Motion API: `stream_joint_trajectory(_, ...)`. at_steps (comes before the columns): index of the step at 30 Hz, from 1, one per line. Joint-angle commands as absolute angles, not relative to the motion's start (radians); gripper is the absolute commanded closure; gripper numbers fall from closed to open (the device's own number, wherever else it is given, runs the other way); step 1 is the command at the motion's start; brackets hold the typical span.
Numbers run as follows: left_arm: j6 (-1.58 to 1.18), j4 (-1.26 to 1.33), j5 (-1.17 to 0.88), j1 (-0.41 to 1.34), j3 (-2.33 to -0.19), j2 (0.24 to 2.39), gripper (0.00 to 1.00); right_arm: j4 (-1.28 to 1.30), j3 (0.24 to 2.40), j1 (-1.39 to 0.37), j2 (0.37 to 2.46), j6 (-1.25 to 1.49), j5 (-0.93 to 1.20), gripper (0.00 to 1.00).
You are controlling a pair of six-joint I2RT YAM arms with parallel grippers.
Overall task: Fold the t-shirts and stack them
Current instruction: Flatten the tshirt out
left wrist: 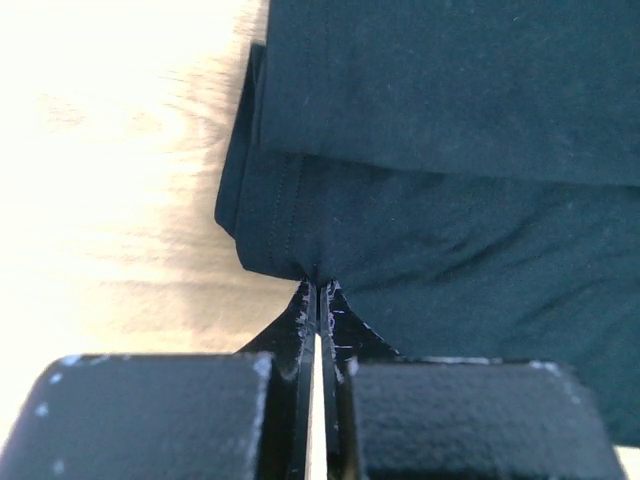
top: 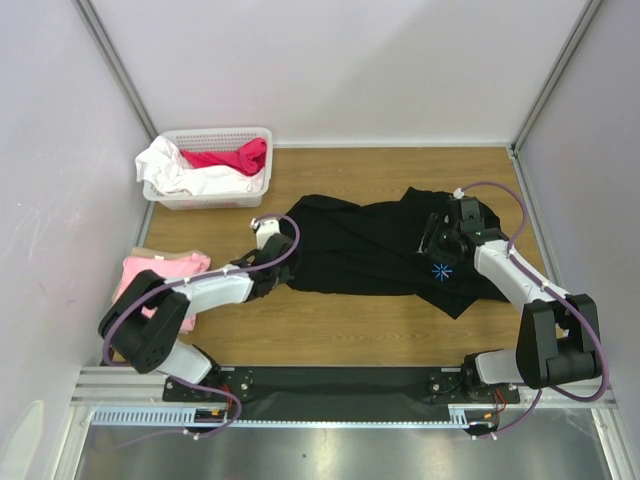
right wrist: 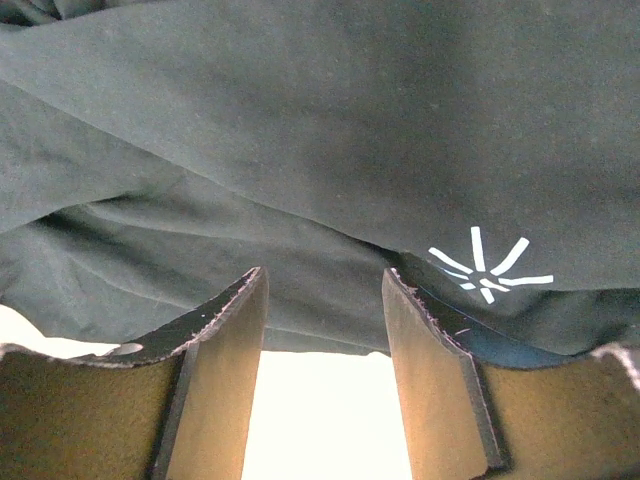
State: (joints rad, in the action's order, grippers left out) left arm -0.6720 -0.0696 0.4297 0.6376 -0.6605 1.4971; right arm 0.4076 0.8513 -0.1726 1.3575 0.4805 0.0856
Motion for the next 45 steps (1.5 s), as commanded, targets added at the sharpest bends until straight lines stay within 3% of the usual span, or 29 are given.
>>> stream_joint_trajectory(1,-0.698,-0.135,0.508,0.687,-0.658,1.399,1.0,0.429,0.891,-0.167,1.33,0.463,0.064,0.45)
stream_joint_trajectory(23,-1.052,-0.889,0.568,0.907,-0.58,0.967,1.0,0.42,0.87,-0.158,1.362,0.479,0.015,0.46)
stream_joint_trajectory(30,-1.127,-0.962,0.59,0.931,-0.626,0.939,0.98,0.41,0.873,-0.149,1.373,0.489,0.002,0.44)
stream_joint_trajectory(32,-1.079,-0.928,0.604,0.931,-0.665,0.96,0.86,0.405,0.885,-0.141,1.396,0.483,0.002,0.44)
stream_joint_trajectory(33,-1.05,-0.919,0.629,0.931,-0.685,0.969,0.59,0.403,0.894,-0.138,1.405,0.482,0.008,0.43)
stream_joint_trajectory(35,-1.019,-0.919,0.667,0.931,-0.756,0.997,0.35,0.396,0.925,-0.138,1.426,0.477,0.021,0.43)
stream_joint_trajectory(36,-0.999,-0.923,0.696,0.931,-0.782,1.023,0.17,0.382,0.933,-0.137,1.44,0.476,0.029,0.43)
stream_joint_trajectory(37,-0.991,-0.934,0.754,0.93,-0.808,1.038,0.1,0.374,0.948,-0.141,1.45,0.477,0.046,0.42)
stream_joint_trajectory(39,-0.927,-0.881,0.805,0.919,-0.874,1.071,0.0,0.345,0.96,-0.15,1.468,0.483,0.073,0.42)
stream_joint_trajectory(45,-0.617,-0.499,0.588,0.714,-0.871,1.153,0.0,0.276,0.96,-0.173,1.494,0.492,0.097,0.42)
